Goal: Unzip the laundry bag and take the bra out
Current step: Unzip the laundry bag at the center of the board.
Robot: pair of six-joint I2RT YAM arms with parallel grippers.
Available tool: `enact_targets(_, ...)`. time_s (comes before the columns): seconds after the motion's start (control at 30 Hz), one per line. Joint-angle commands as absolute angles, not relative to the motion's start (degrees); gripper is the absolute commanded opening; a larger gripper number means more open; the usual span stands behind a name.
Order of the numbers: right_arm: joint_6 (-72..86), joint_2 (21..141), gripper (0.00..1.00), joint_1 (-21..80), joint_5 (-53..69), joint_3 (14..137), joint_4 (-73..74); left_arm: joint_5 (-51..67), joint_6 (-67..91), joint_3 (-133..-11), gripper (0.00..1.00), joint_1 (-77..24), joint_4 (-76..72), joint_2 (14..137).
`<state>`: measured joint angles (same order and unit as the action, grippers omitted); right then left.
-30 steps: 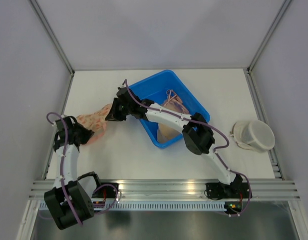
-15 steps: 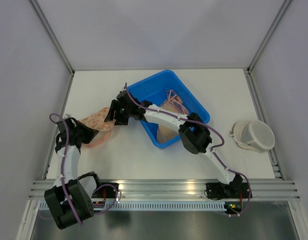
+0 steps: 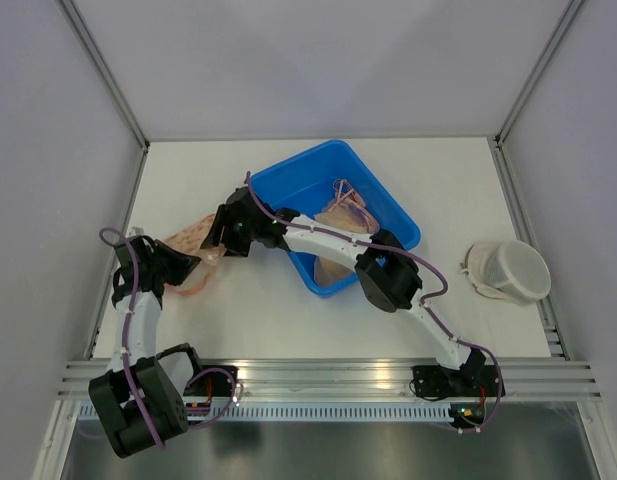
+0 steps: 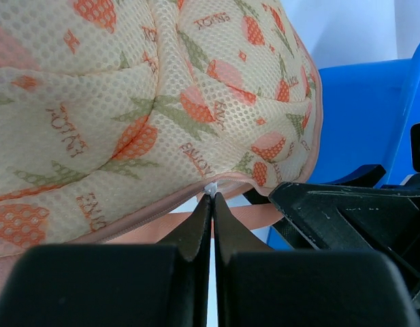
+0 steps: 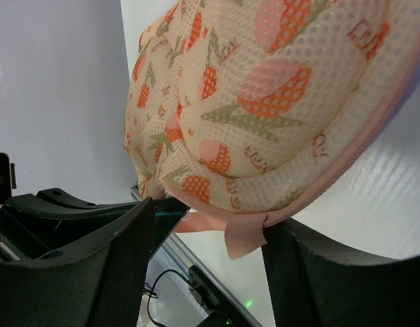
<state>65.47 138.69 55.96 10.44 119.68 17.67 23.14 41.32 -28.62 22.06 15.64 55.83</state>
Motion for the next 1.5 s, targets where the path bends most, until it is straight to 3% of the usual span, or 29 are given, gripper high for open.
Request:
enact_targets(0.0, 67.76, 136.32, 0.65, 56.6, 10.28, 120.23, 15.21, 26.01, 43.24, -28.04, 0.02, 21.8, 12.31, 56.07)
enact_targets(0.13, 67.06, 137.72, 0.48, 56.51, 9.32, 120.93, 15.03, 26.1, 42.72, -28.21, 0.02, 21.71, 12.39, 56.69)
enact_targets(0.17, 66.8, 137.9, 0.34, 56.51, 8.97, 121.37, 15.46, 25.84, 42.54, -28.39, 0.02, 21.8, 12.57, 56.86)
enact_targets(0.23, 65.84, 138.25, 0.16, 56.34, 8.26, 121.55, 15.99, 24.0, 41.75, -29.26, 0.02, 21.8, 14.67, 57.3)
enact_targets(0.33, 64.0, 138.25, 0.0, 55.81, 7.91, 121.2, 16.08, 21.72, 40.17, -30.41, 0.02, 21.8, 16.6, 57.92)
enact_targets(0.7, 59.59, 140.79, 0.0, 52.3, 9.4, 122.43, 16.88, 8.98, 35.43, -34.01, 0.02, 21.71, 24.52, 57.92)
enact_targets(0.93, 58.18, 145.02, 0.02, 51.77, 11.78, 128.58, 17.84, 9.75, 35.59, -33.84, 0.02, 21.8, 25.05, 60.47)
enact_targets(0.97, 58.1, 144.93, 0.05, 51.77, 11.86, 128.58, 17.93, 10.54, 35.77, -33.49, 0.02, 21.71, 24.53, 60.56)
enact_targets(1.1, 57.66, 143.1, 0.38, 51.86, 11.87, 127.53, 18.19, 13.97, 37.17, -33.05, 0.02, 21.71, 22.42, 60.47)
enact_targets(1.47, 58.44, 135.89, 0.57, 54.05, 10.73, 123.93, 20.3, 17.13, 41.3, -36.65, 0.02, 21.62, 21.45, 60.65)
